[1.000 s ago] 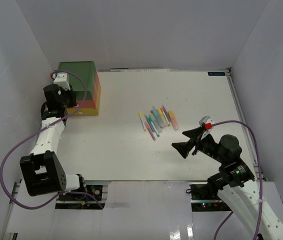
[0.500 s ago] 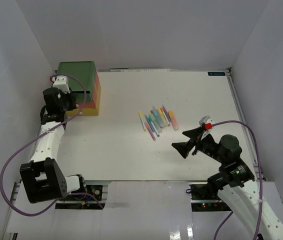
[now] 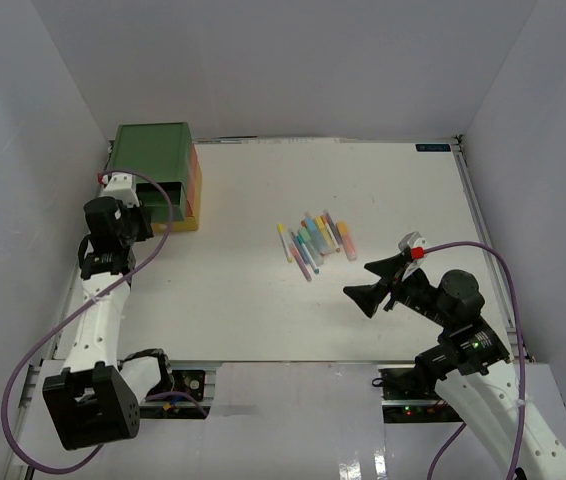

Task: Sort the stationery into containers
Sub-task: Open the drawer in the storage box, then pick up the pen from the center of the board, then place the pen in the drawer.

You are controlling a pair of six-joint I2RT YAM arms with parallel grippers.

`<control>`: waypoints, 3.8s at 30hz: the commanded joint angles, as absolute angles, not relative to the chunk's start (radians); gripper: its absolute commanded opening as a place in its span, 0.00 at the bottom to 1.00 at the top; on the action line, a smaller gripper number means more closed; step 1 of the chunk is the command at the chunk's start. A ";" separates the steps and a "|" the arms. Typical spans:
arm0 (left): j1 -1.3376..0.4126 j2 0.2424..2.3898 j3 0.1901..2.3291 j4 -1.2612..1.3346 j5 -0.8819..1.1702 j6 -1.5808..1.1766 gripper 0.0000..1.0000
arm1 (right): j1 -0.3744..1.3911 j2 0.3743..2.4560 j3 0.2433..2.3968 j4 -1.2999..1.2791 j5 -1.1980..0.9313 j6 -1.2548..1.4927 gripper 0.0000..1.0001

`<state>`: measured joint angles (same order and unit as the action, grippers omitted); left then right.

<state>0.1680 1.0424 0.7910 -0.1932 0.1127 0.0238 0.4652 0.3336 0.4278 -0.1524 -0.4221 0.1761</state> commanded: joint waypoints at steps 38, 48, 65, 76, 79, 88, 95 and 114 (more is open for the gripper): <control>0.115 0.742 1.067 -0.621 0.262 -0.244 0.98 | 0.469 0.751 0.638 -0.179 -0.170 0.190 0.96; 0.017 0.620 1.008 -0.549 0.376 -0.233 0.98 | 0.474 1.202 0.836 -0.192 -0.037 0.117 0.92; -0.094 0.535 0.871 -0.551 0.336 -0.245 0.98 | 0.414 1.614 0.931 -0.169 0.094 0.109 0.58; -0.094 0.551 0.865 -0.549 0.354 -0.268 0.98 | 0.414 1.686 0.930 -0.146 0.100 0.083 0.60; -0.094 0.558 0.864 -0.549 0.360 -0.275 0.98 | 0.413 1.704 0.936 -0.144 0.113 0.078 0.59; -0.094 0.584 0.887 -0.551 0.388 -0.359 0.98 | 0.413 1.668 0.922 -0.143 0.124 0.071 0.27; -0.092 0.650 0.926 -0.534 0.457 -0.495 0.98 | 0.420 1.500 0.893 -0.169 0.077 0.061 0.08; -0.490 0.983 0.977 -0.229 0.250 -0.824 0.96 | 0.755 1.111 0.830 0.040 -0.081 0.299 0.08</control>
